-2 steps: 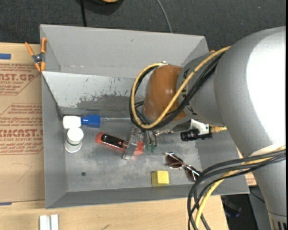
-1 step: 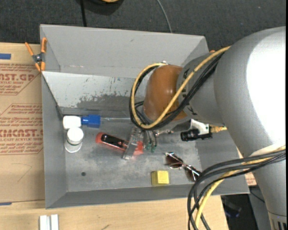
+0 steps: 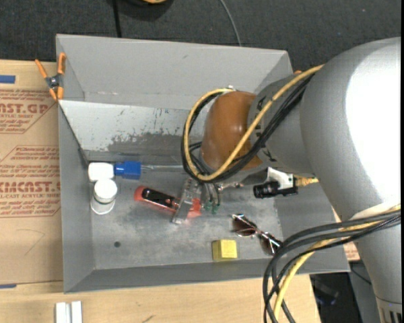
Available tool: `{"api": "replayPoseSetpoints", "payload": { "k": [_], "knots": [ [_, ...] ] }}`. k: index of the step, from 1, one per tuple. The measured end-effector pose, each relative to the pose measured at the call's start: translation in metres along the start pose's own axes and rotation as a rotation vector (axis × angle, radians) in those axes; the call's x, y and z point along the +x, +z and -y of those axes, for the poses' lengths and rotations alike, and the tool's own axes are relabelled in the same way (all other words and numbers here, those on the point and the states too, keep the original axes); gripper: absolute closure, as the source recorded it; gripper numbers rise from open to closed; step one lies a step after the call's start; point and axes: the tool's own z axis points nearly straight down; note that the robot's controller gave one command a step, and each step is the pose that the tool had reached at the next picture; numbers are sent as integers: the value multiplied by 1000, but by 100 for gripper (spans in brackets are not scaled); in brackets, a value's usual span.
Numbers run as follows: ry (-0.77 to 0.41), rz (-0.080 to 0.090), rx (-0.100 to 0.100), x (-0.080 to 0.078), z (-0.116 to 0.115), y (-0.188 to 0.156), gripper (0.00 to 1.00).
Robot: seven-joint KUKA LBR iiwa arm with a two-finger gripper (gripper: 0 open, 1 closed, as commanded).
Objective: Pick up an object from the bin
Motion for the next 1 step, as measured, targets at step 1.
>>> {"api": "replayPoseSetpoints", "payload": {
  "k": [1],
  "knots": [
    [0,0,0,0,0,0,100]
  ]
}}
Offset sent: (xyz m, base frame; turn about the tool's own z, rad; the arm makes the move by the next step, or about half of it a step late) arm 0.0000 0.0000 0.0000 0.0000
